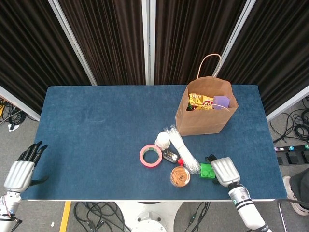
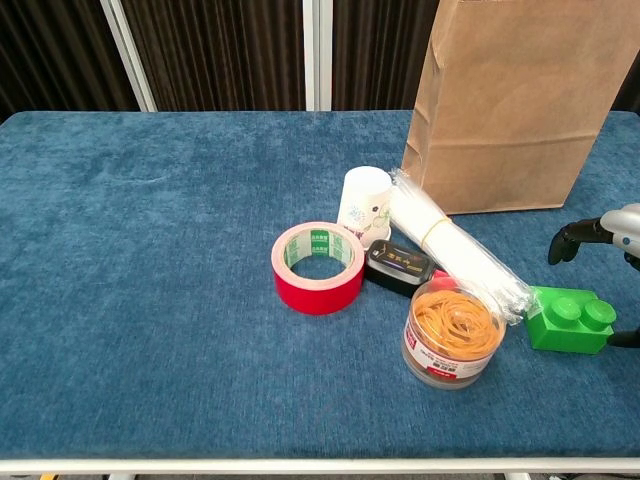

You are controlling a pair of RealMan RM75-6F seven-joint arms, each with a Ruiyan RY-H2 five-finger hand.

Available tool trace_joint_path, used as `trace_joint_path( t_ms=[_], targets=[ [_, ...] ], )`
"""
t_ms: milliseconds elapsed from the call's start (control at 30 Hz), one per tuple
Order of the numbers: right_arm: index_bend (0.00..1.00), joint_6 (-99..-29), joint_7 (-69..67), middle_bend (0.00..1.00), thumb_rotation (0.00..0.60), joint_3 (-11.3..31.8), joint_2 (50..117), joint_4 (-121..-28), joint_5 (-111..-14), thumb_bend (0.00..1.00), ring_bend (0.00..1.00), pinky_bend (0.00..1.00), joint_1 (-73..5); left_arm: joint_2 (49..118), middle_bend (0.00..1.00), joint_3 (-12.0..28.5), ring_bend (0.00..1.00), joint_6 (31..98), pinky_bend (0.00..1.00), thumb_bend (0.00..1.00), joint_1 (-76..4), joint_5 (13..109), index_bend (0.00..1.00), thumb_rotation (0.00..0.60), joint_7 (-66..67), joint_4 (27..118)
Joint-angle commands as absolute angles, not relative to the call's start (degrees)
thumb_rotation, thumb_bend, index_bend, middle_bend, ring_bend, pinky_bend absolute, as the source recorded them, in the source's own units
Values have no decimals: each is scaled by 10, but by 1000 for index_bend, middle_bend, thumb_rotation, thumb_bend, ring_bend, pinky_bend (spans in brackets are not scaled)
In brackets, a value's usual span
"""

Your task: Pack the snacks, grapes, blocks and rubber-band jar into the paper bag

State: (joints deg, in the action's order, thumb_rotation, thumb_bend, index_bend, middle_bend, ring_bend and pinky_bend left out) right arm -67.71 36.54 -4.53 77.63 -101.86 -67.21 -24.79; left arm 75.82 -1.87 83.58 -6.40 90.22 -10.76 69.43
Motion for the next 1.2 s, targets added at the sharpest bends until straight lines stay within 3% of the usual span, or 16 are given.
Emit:
trace_joint_path(
  t_ms=[33, 600, 1200],
  targets=[
    [279, -679, 359, 267, 600, -43, 787, -1006, -677, 0, 852, 889, -242, 758, 118, -19, 21, 836, 210, 107, -63, 902, 123, 600, -109, 693],
    [278, -651, 359, 320, 600, -28, 834, -958, -651, 0, 854, 889, -239, 760, 118, -20, 21, 837, 210, 108, -60, 901, 123, 600, -115, 681],
    [457, -657, 351, 453, 600, -15, 848, -942, -660, 0, 864, 891, -236, 761, 118, -21, 21, 838, 210, 107, -59, 903, 124, 600, -123, 676]
  ],
)
